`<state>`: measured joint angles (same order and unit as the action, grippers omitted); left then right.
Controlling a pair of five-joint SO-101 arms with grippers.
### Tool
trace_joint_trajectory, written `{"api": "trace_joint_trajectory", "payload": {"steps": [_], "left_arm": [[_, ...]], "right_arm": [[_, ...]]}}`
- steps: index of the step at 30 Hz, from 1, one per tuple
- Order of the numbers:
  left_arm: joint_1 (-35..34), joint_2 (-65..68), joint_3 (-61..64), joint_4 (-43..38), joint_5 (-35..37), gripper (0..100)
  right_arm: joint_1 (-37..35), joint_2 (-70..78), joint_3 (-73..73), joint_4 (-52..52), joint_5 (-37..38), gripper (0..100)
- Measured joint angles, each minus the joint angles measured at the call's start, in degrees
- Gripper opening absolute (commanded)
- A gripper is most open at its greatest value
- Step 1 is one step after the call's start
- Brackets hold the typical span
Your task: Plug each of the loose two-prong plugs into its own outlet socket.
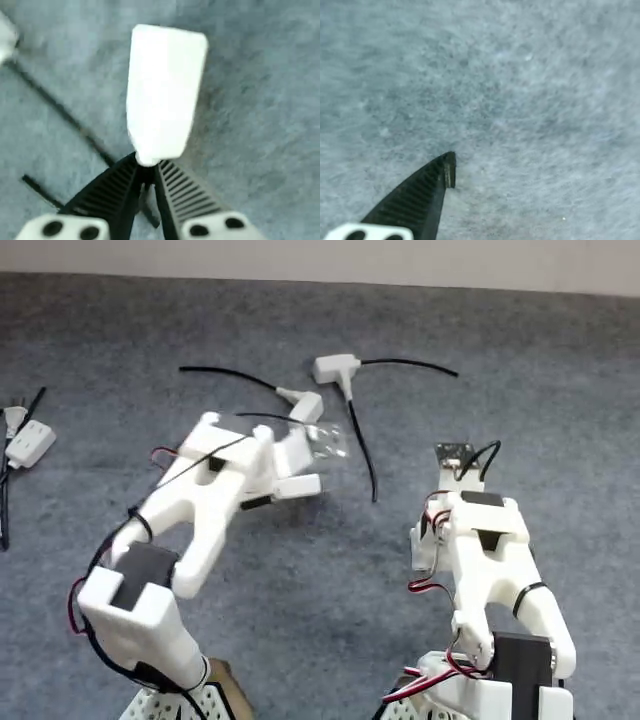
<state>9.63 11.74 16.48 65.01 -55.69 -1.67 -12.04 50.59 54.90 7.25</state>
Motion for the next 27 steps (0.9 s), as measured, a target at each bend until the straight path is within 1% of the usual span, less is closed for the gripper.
{"api": "trace_joint_trajectory", "payload": {"steps": [2, 5, 8, 13, 15, 17, 19, 22, 25, 27], "left_arm": [[-0.35, 0.0, -0.18, 1.49, -1.23, 1], [-0.26, 0.0, -2.02, 6.51, -2.9, 1], [-0.26, 0.0, -4.75, 13.89, -3.96, 1], [-0.53, 0.0, -6.33, 29.71, -10.55, 1], [-0.53, -0.97, -4.75, 34.2, -12.48, 1], [-0.44, -4.84, 0.18, 35.16, -15.12, 1], [1.05, -10.55, 7.3, 35.6, -18.46, 1], [4.66, -21.27, 16.62, 35.87, -20.04, 1], [5.36, -30.33, 18.9, 35.96, -20.04, 1], [5.19, -32.0, 18.99, 35.96, -20.04, 1]], "right_arm": [[-1.05, -0.09, 0.97, -0.44, 0.0, 58.9], [-2.2, -0.18, 1.85, -0.53, 0.0, 58.9], [-2.46, -0.18, 1.93, -0.53, 0.0, 58.9], [-2.46, -0.18, 1.93, -0.53, 0.0, 58.9], [-2.46, -0.18, 1.93, -0.53, 0.0, 58.9], [-2.46, -0.18, 2.02, -0.53, 0.0, 58.9], [-2.46, -0.18, 2.02, -0.53, 0.0, 58.9], [-2.46, -0.18, 2.02, -0.53, 0.0, 58.9], [-2.46, -0.18, 2.02, -0.53, 0.0, 58.9], [-2.46, -0.18, 2.02, -0.53, 0.0, 58.9]]}}
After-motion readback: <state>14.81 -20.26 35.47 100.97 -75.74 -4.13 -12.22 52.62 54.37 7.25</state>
